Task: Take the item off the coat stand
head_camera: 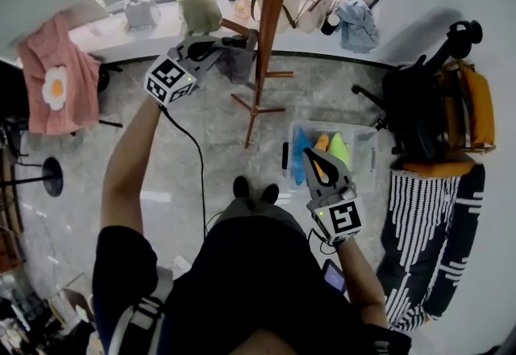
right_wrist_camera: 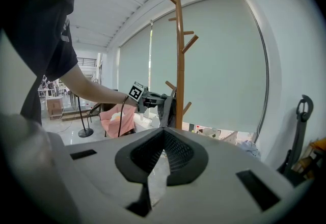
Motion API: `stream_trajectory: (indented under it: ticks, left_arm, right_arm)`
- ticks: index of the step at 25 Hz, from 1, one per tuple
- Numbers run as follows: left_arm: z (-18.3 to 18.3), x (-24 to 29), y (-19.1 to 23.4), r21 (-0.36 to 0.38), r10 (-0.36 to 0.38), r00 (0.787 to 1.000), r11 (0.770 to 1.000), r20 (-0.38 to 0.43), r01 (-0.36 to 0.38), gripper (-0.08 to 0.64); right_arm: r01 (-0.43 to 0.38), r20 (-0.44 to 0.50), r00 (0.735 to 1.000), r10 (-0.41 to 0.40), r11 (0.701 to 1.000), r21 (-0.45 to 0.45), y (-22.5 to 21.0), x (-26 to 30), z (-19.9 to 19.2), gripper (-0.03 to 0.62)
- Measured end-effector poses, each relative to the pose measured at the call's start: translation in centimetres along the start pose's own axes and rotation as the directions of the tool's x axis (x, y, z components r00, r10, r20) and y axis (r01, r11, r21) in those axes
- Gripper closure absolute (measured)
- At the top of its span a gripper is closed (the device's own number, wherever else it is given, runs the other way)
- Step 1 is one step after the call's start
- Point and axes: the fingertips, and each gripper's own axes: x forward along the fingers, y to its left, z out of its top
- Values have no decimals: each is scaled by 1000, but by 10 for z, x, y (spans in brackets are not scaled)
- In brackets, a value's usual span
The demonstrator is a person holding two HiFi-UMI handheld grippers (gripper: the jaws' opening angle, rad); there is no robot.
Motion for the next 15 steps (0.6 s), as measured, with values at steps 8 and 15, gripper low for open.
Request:
stream_trajectory:
  ticks: [8,15]
  left_arm:
    - [8,-12,5,-29,2,1000,1000,21,-2,532]
    - [15,-23,14,-42,6,1000,999,27,-5,532]
  right_arm:
    - [-7,2,1000,7,1000,-8,1,0,0,572]
    - [-15,-2,1000,15,1000,-16,3,2,-1,572]
